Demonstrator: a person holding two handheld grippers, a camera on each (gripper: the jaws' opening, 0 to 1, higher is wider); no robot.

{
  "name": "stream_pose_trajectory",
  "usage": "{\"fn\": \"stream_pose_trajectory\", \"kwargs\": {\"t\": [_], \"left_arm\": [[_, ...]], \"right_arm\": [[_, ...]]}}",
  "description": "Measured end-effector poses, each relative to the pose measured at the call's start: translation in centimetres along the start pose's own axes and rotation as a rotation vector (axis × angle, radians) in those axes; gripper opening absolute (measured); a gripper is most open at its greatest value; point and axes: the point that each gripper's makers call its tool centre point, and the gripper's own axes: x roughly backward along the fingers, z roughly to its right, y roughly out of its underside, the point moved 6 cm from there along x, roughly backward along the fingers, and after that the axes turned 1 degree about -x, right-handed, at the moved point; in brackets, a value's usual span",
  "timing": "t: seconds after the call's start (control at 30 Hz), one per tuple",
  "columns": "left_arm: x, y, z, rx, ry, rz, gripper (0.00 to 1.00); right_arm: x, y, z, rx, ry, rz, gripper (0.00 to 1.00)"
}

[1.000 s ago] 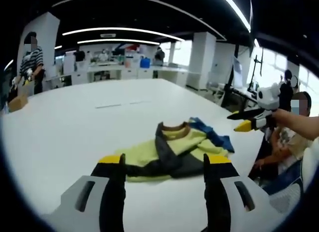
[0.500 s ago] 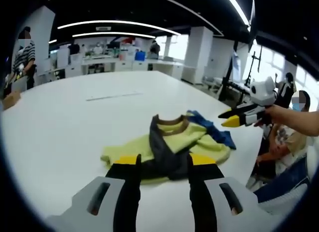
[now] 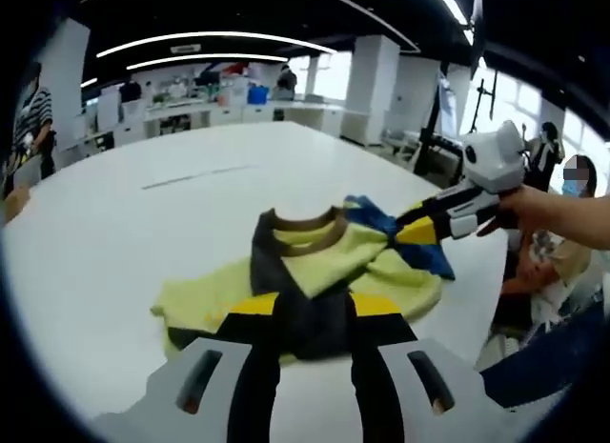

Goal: Fold the garment on the visible template until the final outline fits inside the template.

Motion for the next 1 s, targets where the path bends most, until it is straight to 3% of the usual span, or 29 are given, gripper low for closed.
{"fn": "stream_pose_trajectory", "kwargs": {"t": [0.33, 0.5, 0.6, 0.7, 1.0], "left_arm": [[-2.5, 0.7, -0.2, 0.028, -0.094, -0.035, 0.24], [-3.4, 1.4, -0.2, 0.043, -0.157, -0.053, 0.23], [-3.8, 1.7, 0.0, 0.009, -0.189, -0.072, 0.22], [-4.1, 1.9, 0.2, 0.022, -0.205, -0.064, 0.2], [-4.6, 3.1, 0.3, -0.004, -0.253, -0.113, 0.15]], "right_arm": [[-0.7, 0.3, 0.5, -0.008, 0.069, -0.02, 0.13], [-1.2, 0.7, 0.4, 0.054, 0.114, -0.051, 0.1], [-1.3, 1.0, 0.3, 0.093, 0.147, -0.067, 0.08], [-1.2, 0.8, 0.4, 0.056, 0.203, -0.048, 0.07], [-1.3, 1.0, 0.2, 0.173, 0.277, -0.067, 0.02]]}}
